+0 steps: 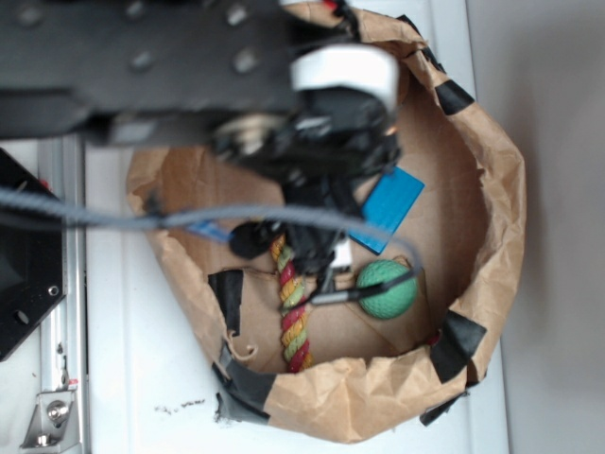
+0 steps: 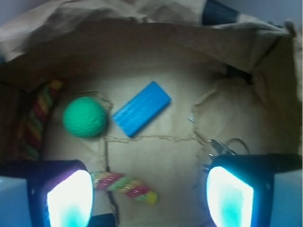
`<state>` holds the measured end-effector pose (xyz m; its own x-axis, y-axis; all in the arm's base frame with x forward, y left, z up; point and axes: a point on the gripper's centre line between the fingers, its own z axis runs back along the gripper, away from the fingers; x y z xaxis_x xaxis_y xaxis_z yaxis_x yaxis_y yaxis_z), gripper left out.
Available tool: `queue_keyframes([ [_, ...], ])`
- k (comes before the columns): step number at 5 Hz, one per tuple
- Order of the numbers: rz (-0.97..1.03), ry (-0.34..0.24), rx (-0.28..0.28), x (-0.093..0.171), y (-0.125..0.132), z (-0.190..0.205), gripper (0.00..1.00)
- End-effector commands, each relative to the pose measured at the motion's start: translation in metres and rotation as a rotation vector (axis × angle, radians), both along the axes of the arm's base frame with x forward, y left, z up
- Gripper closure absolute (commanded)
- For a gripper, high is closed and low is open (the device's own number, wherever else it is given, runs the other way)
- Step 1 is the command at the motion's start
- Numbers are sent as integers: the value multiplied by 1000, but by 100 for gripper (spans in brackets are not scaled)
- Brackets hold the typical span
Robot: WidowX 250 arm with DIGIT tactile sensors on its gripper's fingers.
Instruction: Grab the silver keys.
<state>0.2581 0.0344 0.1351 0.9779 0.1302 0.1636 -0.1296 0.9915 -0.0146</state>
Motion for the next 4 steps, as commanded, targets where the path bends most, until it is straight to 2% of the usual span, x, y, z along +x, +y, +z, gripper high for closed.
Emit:
queue_keyframes([
  [1,61,-40,94,5,4,19,0],
  [2,114,-16,203,5,0,6,0],
  [3,132,-8,274,0,-7,-6,0],
  [4,134,5,301,-5,-6,-13,0],
])
